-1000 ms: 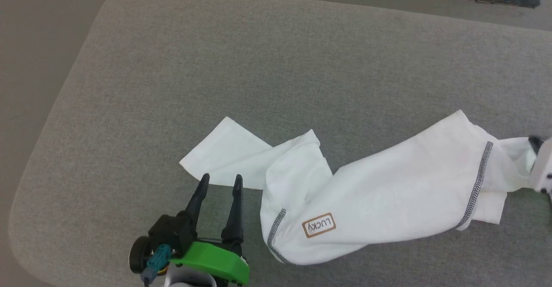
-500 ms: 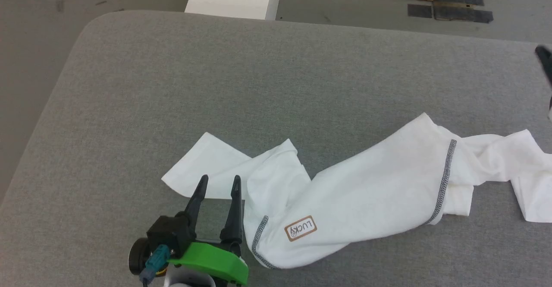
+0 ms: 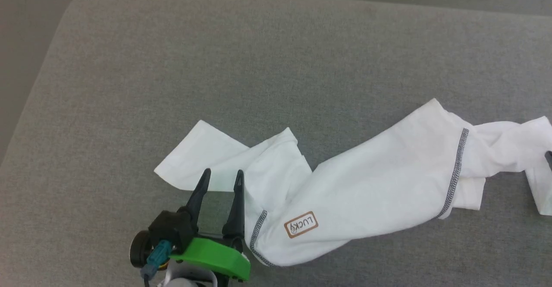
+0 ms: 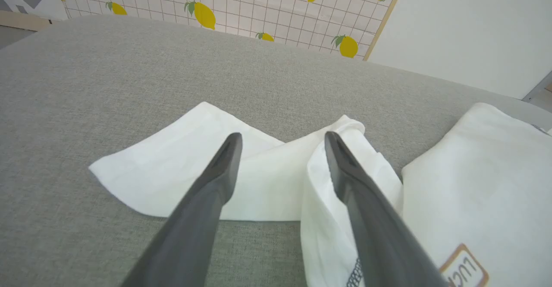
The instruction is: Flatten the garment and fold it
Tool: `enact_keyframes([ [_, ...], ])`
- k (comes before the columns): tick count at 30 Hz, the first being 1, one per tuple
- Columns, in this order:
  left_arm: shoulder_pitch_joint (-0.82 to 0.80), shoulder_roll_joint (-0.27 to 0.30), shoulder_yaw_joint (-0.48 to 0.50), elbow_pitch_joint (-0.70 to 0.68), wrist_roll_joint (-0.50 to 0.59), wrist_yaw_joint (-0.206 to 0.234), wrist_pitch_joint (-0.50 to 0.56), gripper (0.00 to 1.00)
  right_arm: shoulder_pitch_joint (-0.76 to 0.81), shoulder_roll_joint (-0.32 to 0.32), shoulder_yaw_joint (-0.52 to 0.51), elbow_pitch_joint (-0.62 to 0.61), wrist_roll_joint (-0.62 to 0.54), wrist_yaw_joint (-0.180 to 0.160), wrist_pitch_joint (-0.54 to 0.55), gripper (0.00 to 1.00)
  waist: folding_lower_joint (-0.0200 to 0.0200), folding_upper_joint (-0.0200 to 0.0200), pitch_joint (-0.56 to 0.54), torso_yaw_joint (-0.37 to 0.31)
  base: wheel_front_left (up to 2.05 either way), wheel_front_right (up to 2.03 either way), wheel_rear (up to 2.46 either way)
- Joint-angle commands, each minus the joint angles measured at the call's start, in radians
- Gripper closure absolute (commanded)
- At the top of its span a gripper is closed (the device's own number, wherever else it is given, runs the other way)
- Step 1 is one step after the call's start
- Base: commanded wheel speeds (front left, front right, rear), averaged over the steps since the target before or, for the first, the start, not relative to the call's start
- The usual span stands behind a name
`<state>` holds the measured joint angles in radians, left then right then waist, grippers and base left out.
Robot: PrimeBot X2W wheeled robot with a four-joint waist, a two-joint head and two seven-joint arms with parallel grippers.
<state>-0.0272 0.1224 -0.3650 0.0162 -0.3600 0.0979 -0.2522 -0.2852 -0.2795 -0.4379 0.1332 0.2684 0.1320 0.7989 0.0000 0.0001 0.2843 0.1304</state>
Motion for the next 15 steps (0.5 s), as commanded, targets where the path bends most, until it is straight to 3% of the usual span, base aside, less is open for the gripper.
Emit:
enact_keyframes([
  [1,-0.022,0.001,-0.001,-0.006,0.001,0.000,-0.002,0.00,0.002,-0.001,-0.008,0.014,-0.010,-0.001,-0.019,0.00,0.0000,-0.0001,0.041,0.004,0.00,0.00,0.00],
  [9,-0.074,0.001,-0.018,-0.009,0.014,-0.003,0.003,0.00,-0.057,0.000,0.020,0.112,-0.035,-0.001,-0.094,0.00,0.0000,-0.0001,0.110,0.017,0.00,0.00,0.00],
  [10,-0.078,0.001,-0.020,-0.007,0.014,-0.005,0.003,0.00,-0.063,0.002,0.027,0.124,-0.039,-0.001,-0.098,0.15,0.0000,-0.0001,0.113,0.019,0.00,0.00,0.00],
  [11,-0.080,0.001,-0.022,-0.005,0.014,-0.006,0.003,0.00,-0.068,0.003,0.030,0.132,-0.042,-0.001,-0.101,0.51,0.0000,-0.0001,0.114,0.021,0.00,0.00,0.00],
  [12,-0.083,0.000,-0.023,-0.002,0.013,-0.006,0.003,0.00,-0.076,0.005,0.031,0.142,-0.041,-0.001,-0.106,1.00,0.0000,-0.0001,0.113,0.023,0.00,0.00,0.00],
  [15,-0.083,-0.002,-0.023,0.007,0.009,-0.004,0.003,0.00,-0.095,0.003,0.033,0.145,-0.038,-0.001,-0.119,1.00,0.0000,-0.0001,0.100,0.023,0.00,0.00,0.00],
])
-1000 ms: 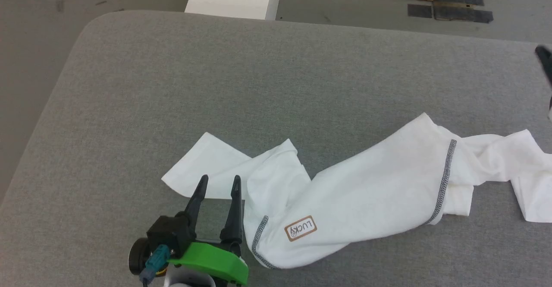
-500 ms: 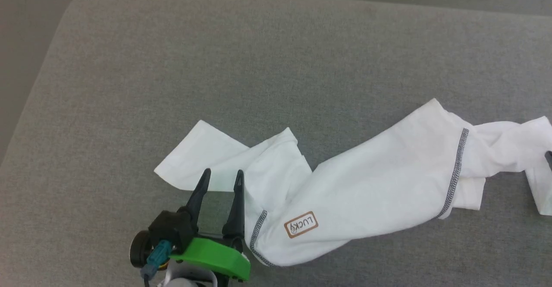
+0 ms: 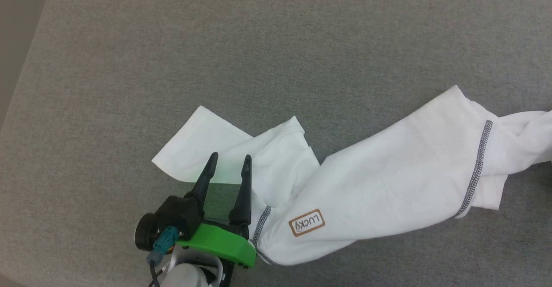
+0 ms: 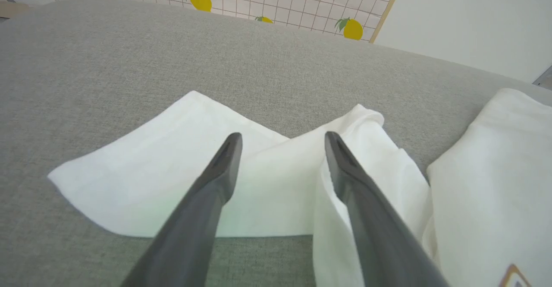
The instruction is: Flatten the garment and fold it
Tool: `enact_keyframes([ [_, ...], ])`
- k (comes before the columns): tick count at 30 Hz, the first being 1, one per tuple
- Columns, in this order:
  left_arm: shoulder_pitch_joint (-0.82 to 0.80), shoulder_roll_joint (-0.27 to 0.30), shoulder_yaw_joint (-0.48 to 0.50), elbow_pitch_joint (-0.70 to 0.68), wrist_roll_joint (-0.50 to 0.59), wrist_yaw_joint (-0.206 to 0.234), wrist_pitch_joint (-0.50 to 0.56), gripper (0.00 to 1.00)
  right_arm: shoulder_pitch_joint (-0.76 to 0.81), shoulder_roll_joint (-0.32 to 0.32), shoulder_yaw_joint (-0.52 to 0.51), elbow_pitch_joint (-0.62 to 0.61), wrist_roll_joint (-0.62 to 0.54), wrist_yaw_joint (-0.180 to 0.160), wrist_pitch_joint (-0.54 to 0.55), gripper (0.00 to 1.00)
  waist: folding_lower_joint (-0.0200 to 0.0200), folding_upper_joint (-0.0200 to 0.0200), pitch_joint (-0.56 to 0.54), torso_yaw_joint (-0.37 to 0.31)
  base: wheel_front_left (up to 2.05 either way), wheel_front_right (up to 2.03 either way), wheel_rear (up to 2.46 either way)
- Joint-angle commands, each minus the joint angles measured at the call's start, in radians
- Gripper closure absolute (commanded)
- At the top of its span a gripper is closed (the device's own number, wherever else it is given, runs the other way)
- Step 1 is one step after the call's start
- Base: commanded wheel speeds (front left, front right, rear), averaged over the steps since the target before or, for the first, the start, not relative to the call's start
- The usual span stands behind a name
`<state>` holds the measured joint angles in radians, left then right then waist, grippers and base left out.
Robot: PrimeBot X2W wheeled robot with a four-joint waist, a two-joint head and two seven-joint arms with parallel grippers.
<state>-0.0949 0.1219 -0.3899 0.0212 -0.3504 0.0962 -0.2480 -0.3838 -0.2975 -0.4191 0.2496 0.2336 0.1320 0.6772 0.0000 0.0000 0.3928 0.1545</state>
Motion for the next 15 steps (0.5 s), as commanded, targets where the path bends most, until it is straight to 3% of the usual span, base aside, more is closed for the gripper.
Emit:
enact_keyframes([
  [1,-0.014,-0.001,0.002,0.007,-0.002,-0.002,-0.002,0.00,-0.001,0.017,0.015,0.025,-0.003,-0.001,-0.005,1.00,0.0000,0.0000,-0.017,-0.002,0.00,0.00,0.00],
  [10,0.016,-0.002,-0.002,0.037,-0.019,-0.007,-0.006,0.00,-0.095,-0.001,0.034,-0.082,0.073,-0.001,-0.040,1.00,0.0000,0.0000,-0.127,-0.022,0.00,0.00,0.00],
  [15,0.053,0.003,-0.002,0.049,-0.030,-0.004,-0.006,0.00,-0.158,-0.018,-0.012,-0.175,0.071,-0.001,-0.029,1.00,0.0000,0.0000,-0.209,-0.031,0.00,0.00,0.00],
])
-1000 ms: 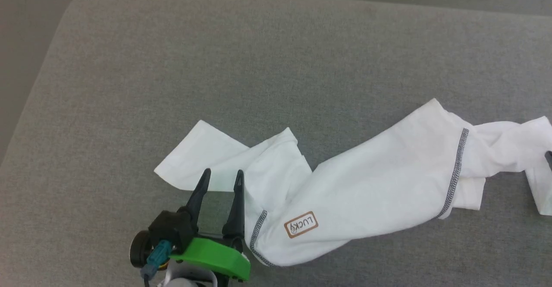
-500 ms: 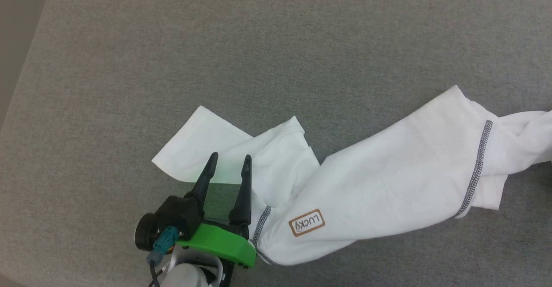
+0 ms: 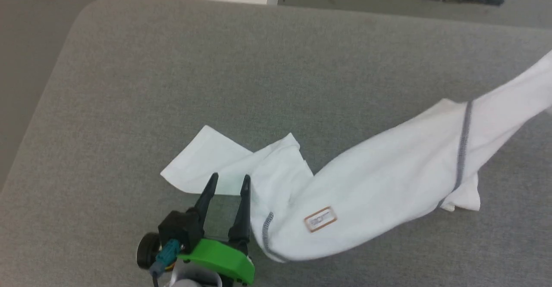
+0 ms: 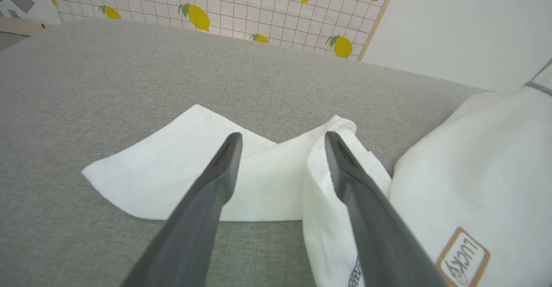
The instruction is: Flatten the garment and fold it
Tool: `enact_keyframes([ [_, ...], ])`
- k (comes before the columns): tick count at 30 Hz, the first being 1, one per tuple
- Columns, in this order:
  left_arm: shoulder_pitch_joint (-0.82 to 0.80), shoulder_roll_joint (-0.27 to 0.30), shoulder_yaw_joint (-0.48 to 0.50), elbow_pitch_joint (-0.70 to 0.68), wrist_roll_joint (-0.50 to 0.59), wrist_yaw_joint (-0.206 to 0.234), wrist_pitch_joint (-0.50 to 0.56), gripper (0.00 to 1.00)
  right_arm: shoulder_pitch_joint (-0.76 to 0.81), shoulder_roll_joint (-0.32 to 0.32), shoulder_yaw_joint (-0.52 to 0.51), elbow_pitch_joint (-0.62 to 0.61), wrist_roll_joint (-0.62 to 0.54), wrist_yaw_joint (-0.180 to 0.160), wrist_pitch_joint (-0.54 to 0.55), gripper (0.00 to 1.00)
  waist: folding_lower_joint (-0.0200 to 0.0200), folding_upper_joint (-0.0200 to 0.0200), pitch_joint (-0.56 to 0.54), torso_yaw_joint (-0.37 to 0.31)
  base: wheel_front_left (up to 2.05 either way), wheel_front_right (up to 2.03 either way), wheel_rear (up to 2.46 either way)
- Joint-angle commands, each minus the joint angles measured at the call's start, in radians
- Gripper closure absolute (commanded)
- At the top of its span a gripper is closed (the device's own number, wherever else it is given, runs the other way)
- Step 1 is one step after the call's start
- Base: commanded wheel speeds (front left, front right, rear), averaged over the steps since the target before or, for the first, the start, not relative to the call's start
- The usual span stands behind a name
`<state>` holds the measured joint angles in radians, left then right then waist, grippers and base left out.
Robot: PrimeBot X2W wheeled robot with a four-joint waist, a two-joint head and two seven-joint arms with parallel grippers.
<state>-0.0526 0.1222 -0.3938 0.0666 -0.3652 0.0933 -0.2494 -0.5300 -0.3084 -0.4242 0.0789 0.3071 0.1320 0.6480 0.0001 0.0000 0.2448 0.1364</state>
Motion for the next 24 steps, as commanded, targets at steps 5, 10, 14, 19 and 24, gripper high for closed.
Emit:
enact_keyframes([
  [5,0.063,0.017,0.008,0.004,-0.030,0.006,-0.003,0.00,-0.014,-0.041,-0.097,-0.055,-0.024,-0.001,0.024,1.00,-0.0001,0.0000,-0.137,-0.020,0.00,0.00,0.00],
  [10,0.101,0.031,0.009,-0.014,-0.037,0.014,0.007,0.00,0.024,-0.075,-0.178,-0.094,-0.045,-0.001,0.037,1.00,-0.0001,0.0000,-0.178,-0.029,0.00,0.00,0.00],
  [14,0.114,0.038,0.009,-0.036,-0.039,0.021,0.015,0.00,0.053,-0.084,-0.190,-0.117,-0.027,-0.001,0.047,1.00,-0.0001,0.0000,-0.181,-0.036,0.00,0.00,0.00],
  [19,0.116,0.038,0.003,-0.048,-0.039,0.026,0.020,0.00,0.047,-0.065,-0.103,-0.156,0.009,-0.001,0.065,1.00,-0.0001,0.0000,-0.176,-0.038,0.00,0.00,0.00],
  [24,0.108,0.036,-0.004,-0.050,-0.041,0.024,0.021,0.00,0.022,0.001,0.064,-0.193,0.048,-0.001,0.115,1.00,-0.0001,0.0000,-0.172,-0.027,0.00,0.00,0.00],
])
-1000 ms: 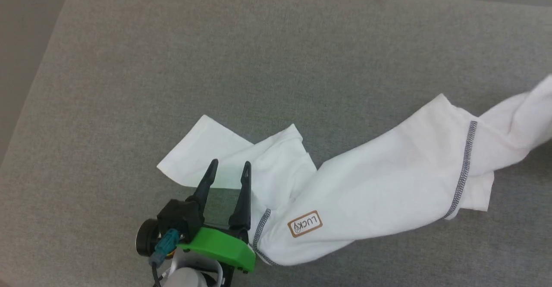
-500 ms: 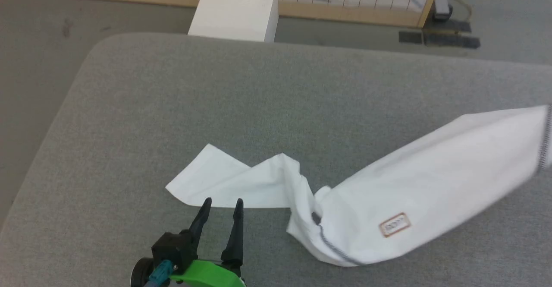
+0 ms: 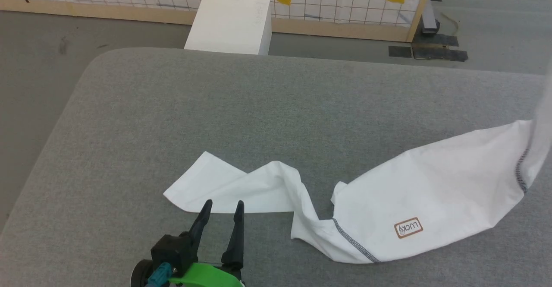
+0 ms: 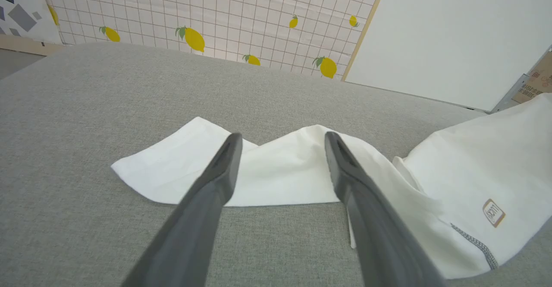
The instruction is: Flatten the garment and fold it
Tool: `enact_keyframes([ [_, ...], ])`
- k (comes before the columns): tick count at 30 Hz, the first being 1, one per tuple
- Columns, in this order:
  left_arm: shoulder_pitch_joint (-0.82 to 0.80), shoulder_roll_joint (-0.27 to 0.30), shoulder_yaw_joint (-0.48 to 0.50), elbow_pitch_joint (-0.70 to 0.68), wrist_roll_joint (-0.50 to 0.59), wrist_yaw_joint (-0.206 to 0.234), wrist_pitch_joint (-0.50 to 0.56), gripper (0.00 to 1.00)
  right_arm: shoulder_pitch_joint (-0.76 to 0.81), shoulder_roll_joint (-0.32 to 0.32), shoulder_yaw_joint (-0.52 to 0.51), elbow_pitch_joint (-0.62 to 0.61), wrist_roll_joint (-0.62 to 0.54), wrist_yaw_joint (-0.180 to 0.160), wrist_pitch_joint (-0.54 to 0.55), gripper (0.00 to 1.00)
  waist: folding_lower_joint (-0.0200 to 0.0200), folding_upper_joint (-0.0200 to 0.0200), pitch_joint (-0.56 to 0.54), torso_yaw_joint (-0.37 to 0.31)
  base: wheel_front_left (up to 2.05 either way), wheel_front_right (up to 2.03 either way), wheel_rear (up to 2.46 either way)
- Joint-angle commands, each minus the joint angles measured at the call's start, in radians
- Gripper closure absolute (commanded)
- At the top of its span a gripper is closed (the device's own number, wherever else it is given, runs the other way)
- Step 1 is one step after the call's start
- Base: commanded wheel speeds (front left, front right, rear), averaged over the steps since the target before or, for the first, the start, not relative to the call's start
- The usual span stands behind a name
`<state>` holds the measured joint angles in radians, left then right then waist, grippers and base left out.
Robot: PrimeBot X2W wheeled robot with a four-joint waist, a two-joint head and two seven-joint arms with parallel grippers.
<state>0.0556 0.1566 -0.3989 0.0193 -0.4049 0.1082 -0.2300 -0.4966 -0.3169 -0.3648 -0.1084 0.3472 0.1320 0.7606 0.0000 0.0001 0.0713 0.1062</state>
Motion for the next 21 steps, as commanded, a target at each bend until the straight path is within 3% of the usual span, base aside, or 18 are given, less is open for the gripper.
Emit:
enact_keyframes([
  [1,-0.002,0.002,0.001,-0.004,-0.002,0.008,0.001,0.00,-0.016,0.030,0.046,-0.012,0.021,-0.001,0.014,1.00,0.0000,-0.0001,0.002,0.006,0.00,0.00,0.00],
  [10,-0.013,0.002,-0.003,-0.005,-0.004,0.009,-0.001,0.00,-0.060,0.188,0.478,-0.032,0.097,-0.001,0.074,1.00,0.0000,-0.0001,0.016,0.050,0.00,0.00,0.00],
  [15,-0.026,-0.011,-0.015,0.007,-0.009,0.002,-0.004,0.00,-0.130,0.253,0.684,0.064,0.141,-0.001,0.028,1.00,0.0000,-0.0001,0.032,0.093,0.00,0.00,0.00],
  [21,-0.052,-0.033,-0.032,0.033,-0.013,-0.009,-0.011,0.00,-0.173,0.266,0.864,0.249,0.225,-0.001,-0.091,1.00,0.0000,-0.0001,0.061,0.179,0.00,0.00,0.00],
])
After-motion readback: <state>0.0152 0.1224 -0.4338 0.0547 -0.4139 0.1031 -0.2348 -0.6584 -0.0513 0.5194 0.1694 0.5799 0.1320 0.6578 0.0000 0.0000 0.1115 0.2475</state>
